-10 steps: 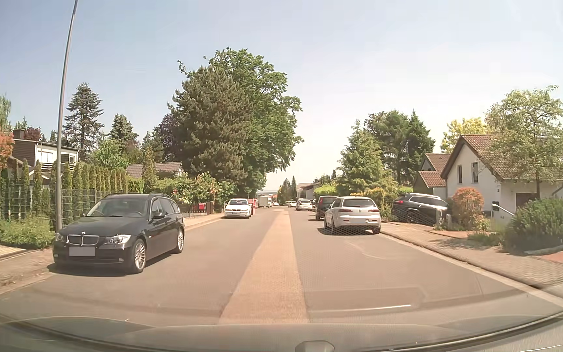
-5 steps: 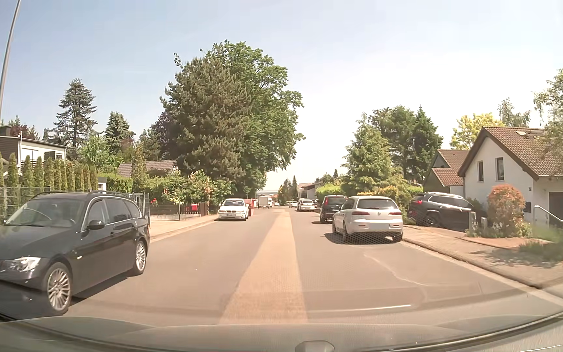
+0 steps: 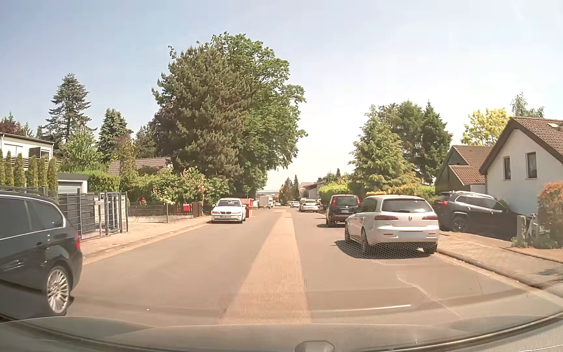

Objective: Follow the waypoints while adhering to traffic rules and regulations

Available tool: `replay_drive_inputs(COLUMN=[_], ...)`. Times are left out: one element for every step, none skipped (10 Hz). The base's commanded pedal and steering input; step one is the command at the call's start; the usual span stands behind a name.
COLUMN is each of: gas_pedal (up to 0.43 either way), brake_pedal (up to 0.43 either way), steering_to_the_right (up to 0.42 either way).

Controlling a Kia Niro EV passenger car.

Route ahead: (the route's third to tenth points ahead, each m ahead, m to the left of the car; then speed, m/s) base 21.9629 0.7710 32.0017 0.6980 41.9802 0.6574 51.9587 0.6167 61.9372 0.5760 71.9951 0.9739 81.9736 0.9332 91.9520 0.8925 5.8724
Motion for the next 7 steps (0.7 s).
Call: replay_drive_inputs(gas_pedal=[0.0,0.0,0.0,0.0,0.0,0.0,0.0], brake_pedal=[0.0,0.0,0.0,0.0,0.0,0.0,0.0], steering_to_the_right=[-0.006,-0.006,-0.006,-0.006,-0.006,-0.005,-0.003])
